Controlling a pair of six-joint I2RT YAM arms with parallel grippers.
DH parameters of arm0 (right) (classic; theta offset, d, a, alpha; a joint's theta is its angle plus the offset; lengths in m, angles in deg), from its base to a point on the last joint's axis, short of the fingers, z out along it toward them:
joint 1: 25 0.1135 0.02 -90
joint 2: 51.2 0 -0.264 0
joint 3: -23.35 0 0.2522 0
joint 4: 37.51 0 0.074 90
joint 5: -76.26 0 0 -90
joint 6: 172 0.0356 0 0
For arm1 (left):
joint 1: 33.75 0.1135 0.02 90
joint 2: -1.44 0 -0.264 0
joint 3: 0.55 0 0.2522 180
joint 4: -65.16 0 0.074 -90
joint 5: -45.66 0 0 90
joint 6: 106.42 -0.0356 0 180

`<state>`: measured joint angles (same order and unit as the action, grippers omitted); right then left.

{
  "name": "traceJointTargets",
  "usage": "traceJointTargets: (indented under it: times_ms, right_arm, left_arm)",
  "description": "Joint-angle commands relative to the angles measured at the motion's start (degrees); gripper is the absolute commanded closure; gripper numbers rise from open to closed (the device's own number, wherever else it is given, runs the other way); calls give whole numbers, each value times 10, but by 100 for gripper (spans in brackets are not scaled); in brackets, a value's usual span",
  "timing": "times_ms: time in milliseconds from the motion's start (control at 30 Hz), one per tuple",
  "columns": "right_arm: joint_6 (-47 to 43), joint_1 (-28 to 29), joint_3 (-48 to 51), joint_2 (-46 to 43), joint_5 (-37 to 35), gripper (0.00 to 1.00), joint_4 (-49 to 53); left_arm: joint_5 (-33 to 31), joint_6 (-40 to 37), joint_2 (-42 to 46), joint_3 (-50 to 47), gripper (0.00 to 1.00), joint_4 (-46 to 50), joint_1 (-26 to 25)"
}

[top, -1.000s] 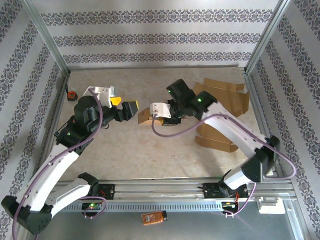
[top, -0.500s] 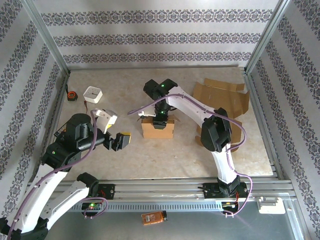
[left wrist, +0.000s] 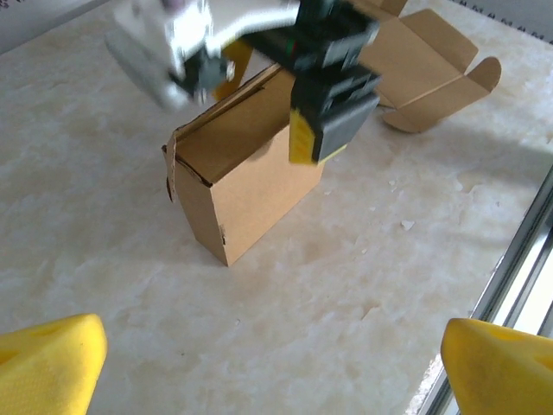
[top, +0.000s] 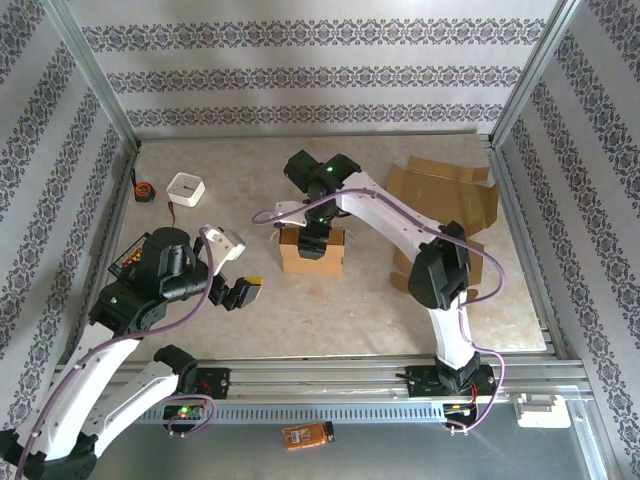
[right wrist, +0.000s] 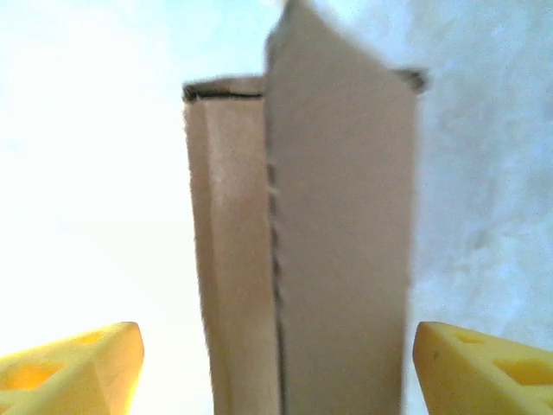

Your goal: Fold the paper box

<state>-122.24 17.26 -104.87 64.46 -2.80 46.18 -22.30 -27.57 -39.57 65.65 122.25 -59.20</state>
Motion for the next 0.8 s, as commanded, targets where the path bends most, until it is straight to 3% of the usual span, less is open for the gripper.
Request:
traceJointTargets:
  times_ms: [0,133,233,333,500,633,767]
  right_arm:
    - [52,-8,39,-83,38,16,-47]
    - [195,-53,158,-189,57,17,-170]
    - [337,-94,281,-292,52,19,-266]
    - [424,-123,403,-391,72,20,-348]
    - [441,-139,516,-459,79,22,-389]
    - [419,-138,514,-439,34,29,-386]
    - [404,-138,498,-410,52,41,-385]
  left_arm:
    - [-3,-47,-11,-12,1,-37,-4]
    - [-20,-50,-50,-14,2,-84,-4]
    - [-27,-23,-95,1,5,-118,-4]
    - [-31,15,-127,17,7,-143,-4]
    - [-3,68,-145,5,8,-208,-4]
    - [8,105,-161,16,8,-222,-5]
    - [-5,119,-166,26,6,-209,-4]
